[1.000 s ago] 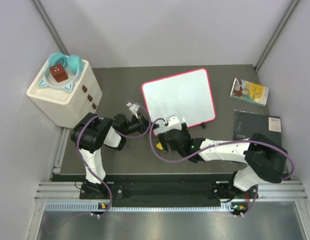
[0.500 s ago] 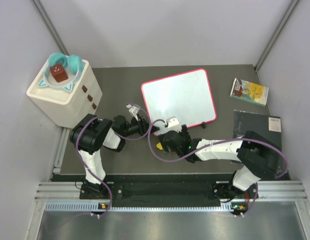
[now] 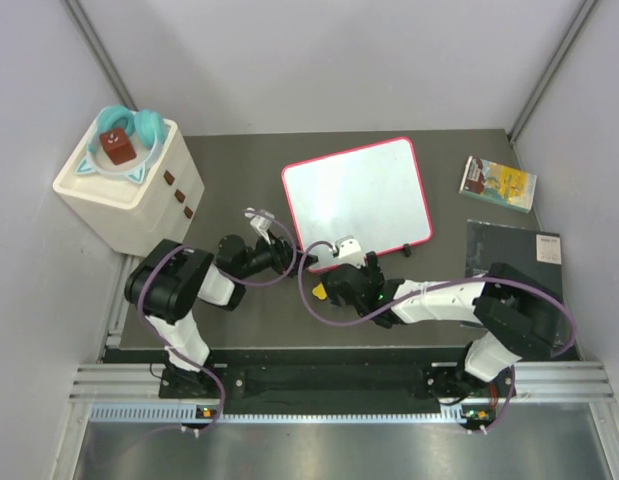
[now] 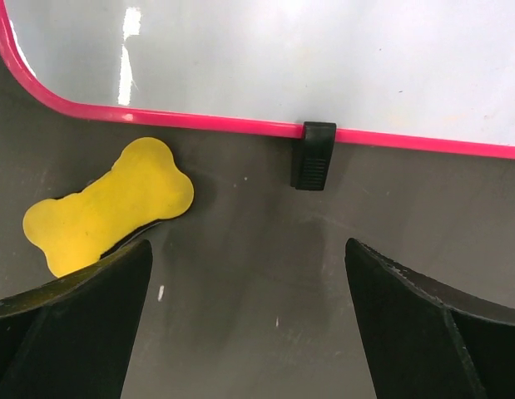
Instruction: Erase the whiteboard
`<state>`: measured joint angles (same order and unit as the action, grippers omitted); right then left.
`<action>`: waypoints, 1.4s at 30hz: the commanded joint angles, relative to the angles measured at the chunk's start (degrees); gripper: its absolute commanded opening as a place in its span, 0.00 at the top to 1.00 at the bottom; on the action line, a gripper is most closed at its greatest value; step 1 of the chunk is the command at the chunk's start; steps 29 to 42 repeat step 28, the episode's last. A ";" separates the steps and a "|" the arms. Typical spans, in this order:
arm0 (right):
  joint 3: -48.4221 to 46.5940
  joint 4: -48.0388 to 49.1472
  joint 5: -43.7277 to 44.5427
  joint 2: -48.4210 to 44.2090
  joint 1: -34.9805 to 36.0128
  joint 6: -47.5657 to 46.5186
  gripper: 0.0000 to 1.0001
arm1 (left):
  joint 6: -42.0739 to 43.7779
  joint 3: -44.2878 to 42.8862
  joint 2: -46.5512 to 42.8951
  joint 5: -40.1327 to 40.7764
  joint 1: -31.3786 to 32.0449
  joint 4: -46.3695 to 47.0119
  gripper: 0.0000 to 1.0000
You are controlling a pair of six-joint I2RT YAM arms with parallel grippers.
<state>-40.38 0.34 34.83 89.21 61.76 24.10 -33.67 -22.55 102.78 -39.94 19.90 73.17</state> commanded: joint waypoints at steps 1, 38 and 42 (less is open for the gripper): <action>0.48 1.07 1.38 -4.21 0.73 0.60 0.04 | 2.90 3.02 -6.79 3.81 0.14 -0.64 0.01; 7.15 -18.45 -15.22 -45.00 -33.79 -3.09 0.01 | 4.57 0.67 -56.12 45.83 -0.65 -69.21 0.01; 7.15 -18.45 -15.22 -45.00 -33.79 -3.09 0.01 | 4.57 0.67 -56.12 45.83 -0.65 -69.21 0.01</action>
